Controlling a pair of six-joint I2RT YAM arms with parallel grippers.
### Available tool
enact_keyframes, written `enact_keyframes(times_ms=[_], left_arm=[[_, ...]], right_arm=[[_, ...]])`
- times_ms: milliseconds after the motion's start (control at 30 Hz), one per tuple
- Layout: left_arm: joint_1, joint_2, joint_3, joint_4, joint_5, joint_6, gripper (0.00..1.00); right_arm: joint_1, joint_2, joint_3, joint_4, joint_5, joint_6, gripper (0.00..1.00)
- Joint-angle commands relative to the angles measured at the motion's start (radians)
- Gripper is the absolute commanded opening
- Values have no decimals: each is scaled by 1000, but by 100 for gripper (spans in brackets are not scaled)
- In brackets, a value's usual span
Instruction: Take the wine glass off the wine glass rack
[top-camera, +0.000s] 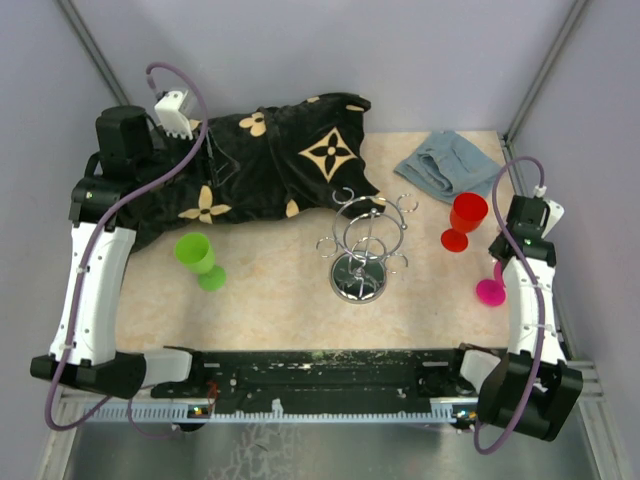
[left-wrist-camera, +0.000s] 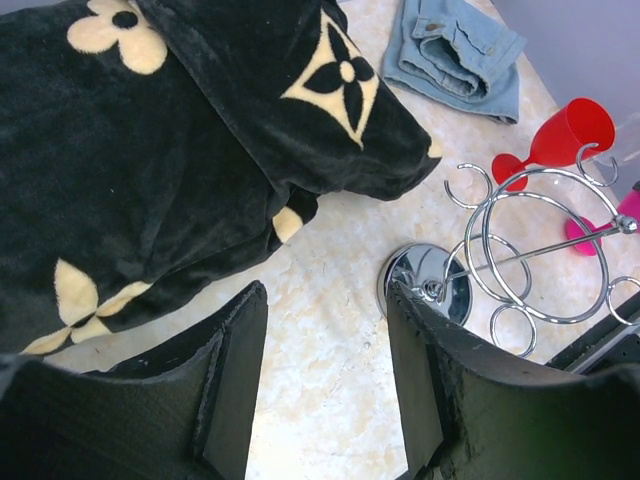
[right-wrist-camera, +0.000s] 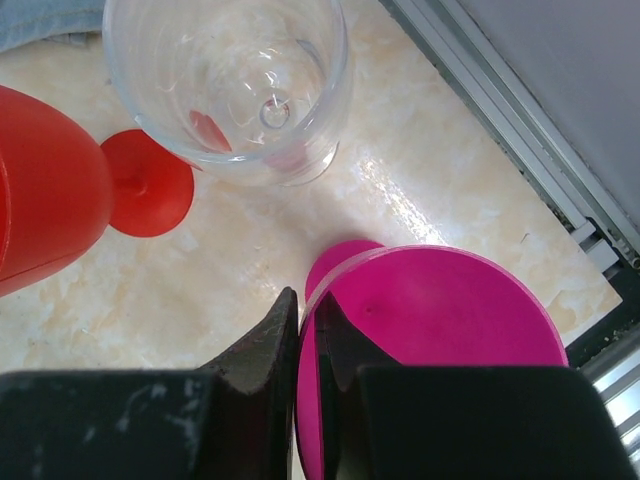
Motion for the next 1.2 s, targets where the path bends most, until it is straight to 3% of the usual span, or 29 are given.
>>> enact_keyframes(times_ms=[0,300,500,800,1167], left_arm=[[14,17,30,-18,31,9,56],[31,57,55,-59,40,18,53],[70,72,75,-120,30,23,53],[227,110,49,-286,-40,87,62],[309,75,-115,-369,-123,263,66]], right_arm=[[-7,0,21,46,-4,-17,12],[-7,-13,77,-8,-35,-16,41],[-7,-39,271,-154,-118,-11,53],[-7,-41,594,-335,-156,-29,57],[-8,-38,645,-341,-199,-11,57]])
